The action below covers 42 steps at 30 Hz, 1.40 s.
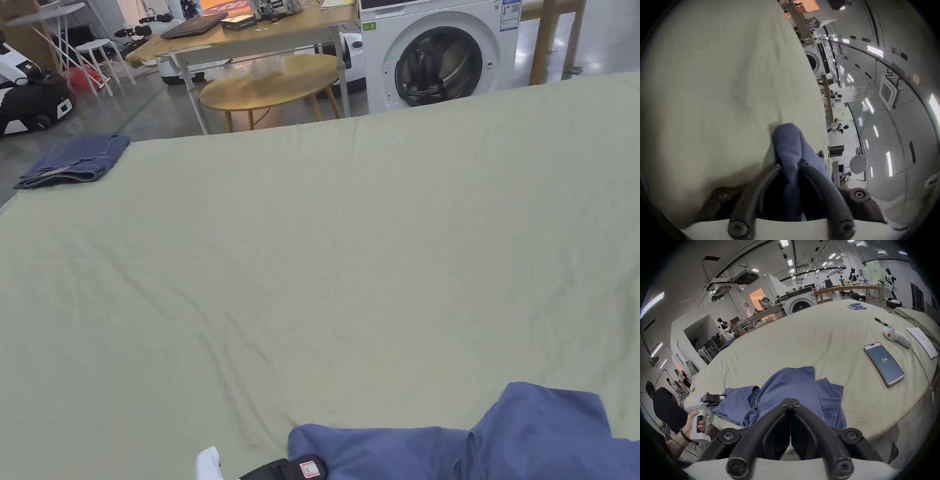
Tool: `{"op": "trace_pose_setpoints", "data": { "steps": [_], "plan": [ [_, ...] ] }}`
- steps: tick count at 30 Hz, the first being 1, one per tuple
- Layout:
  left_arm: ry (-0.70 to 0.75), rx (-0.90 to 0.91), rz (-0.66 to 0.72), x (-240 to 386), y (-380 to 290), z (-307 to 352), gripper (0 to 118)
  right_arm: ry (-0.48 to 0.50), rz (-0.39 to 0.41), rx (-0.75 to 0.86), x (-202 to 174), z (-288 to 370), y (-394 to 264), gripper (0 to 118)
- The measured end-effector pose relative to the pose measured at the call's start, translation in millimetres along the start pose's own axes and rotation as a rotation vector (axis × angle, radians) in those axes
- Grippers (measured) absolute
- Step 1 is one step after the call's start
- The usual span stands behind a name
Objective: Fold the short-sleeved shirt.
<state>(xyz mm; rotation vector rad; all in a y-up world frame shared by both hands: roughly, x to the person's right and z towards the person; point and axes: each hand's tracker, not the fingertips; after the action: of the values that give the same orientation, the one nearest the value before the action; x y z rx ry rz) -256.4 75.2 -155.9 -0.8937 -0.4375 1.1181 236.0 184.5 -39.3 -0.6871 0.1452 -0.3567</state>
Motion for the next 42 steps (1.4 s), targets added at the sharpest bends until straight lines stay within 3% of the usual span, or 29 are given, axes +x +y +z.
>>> {"op": "trace_pose_setpoints", "data": {
  "steps": [4, 11, 14, 18, 20, 23, 24, 26, 27, 30, 31, 32, 33, 34, 38, 41, 42],
  "plan": [
    [-0.053, 0.129, 0.055, 11.9, 7.1, 36.3, 4, -0.007, 0.007, -0.003, 0.0, 1.9, 3.1, 0],
    [0.028, 0.228, -0.298, 112.6, 15.5, 110.7, 4, -0.021, 0.012, 0.032, 2.5, 2.1, 7.7, 0],
    [0.049, 0.146, -0.441, 154.5, -10.3, 70.0, 4, -0.028, 0.008, 0.045, 4.1, 1.9, 7.9, 0],
    [0.031, -0.067, -0.568, 175.0, -56.3, -34.1, 4, -0.019, -0.024, 0.064, 5.7, 10.9, 5.4, 0],
    [0.068, -0.162, -0.578, 172.9, -76.9, -81.3, 4, -0.024, -0.030, 0.070, 6.9, 16.9, 3.0, 0],
    [-0.026, -0.277, -0.537, 168.1, -93.7, -128.7, 4, -0.047, -0.038, 0.075, 14.3, 24.6, -3.8, 0],
    [-0.045, -0.305, -0.537, 170.4, -98.5, -136.4, 14, -0.057, -0.040, 0.069, 16.5, 25.2, -5.3, 0],
    [-0.014, -0.329, -0.579, 175.7, -102.4, -145.2, 46, -0.089, -0.042, 0.058, 22.1, 26.3, -9.9, 0],
    [0.019, -0.295, -0.602, 178.3, -103.3, -143.7, 46, -0.095, -0.045, 0.054, 24.7, 27.0, -11.2, 0],
    [-0.081, -0.267, -0.524, 177.9, -90.8, -128.9, 42, -0.102, -0.064, 0.056, 32.3, 31.4, -16.9, 0],
    [-0.113, -0.249, -0.479, 173.6, -88.1, -126.0, 27, -0.103, -0.071, 0.056, 34.0, 32.5, -18.1, 0],
    [-0.099, -0.253, -0.481, 170.6, -88.9, -129.4, 6, -0.105, -0.079, 0.054, 35.5, 32.7, -19.2, 0],
    [-0.054, -0.280, -0.507, 168.0, -92.1, -135.5, 0, -0.107, -0.082, 0.052, 36.3, 32.8, -20.4, 0],
    [0.038, -0.292, -0.562, 163.7, -97.9, -141.5, 0, -0.107, -0.081, 0.050, 35.7, 32.4, -20.5, 0],
    [0.158, -0.403, -0.666, 148.2, -136.0, -178.1, 0, -0.087, -0.066, 0.038, 25.3, 26.8, -18.6, 0],
    [0.132, -0.379, -0.675, 149.6, -136.4, -175.4, 0, -0.029, -0.032, -0.007, 9.7, 14.6, -13.3, 0],
    [0.112, -0.364, -0.636, 151.1, -132.3, -171.5, 15, -0.015, -0.008, -0.022, 5.1, 8.6, -12.2, 0]
  ]
}}
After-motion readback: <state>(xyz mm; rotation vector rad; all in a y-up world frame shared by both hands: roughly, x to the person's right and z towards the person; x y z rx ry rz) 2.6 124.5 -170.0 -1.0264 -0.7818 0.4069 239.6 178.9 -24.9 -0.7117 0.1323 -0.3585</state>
